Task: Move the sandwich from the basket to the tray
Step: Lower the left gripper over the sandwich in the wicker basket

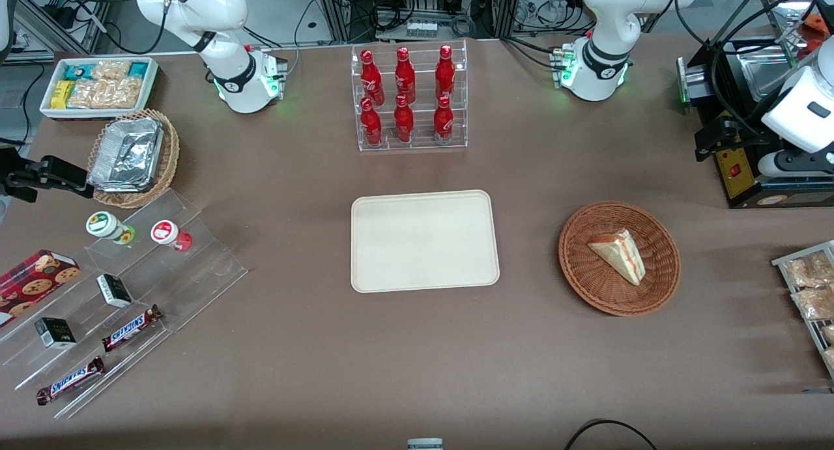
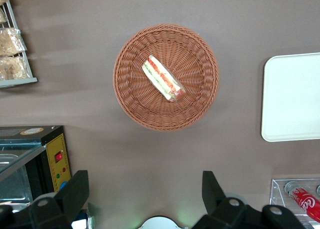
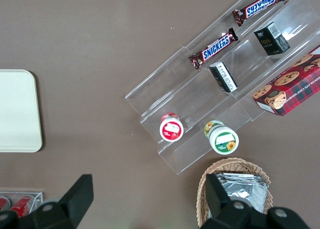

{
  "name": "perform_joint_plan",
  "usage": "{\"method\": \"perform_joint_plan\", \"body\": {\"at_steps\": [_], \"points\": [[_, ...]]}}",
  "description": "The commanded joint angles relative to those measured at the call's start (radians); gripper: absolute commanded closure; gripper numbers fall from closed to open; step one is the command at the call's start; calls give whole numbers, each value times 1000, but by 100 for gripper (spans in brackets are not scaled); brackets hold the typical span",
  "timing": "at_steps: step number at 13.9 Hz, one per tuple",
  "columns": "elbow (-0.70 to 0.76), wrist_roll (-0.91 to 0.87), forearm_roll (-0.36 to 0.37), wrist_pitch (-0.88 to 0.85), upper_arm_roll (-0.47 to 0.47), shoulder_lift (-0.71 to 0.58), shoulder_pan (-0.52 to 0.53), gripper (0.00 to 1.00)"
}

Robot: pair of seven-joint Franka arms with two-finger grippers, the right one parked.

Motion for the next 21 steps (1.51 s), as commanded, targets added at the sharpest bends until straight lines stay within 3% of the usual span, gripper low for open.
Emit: {"method": "perform_joint_plan", "body": {"at_steps": [1,6,9,15,21], "points": [[38,11,-12,-5,11,23,-6,0],[-14,-1,-5,108,13,114,1,0],[-153,-24,-5,277,14,125,7,0],[-423,-333,-11,659,16,152,8,0],[-619,-553,-8,897,5,164,-32,0]]}}
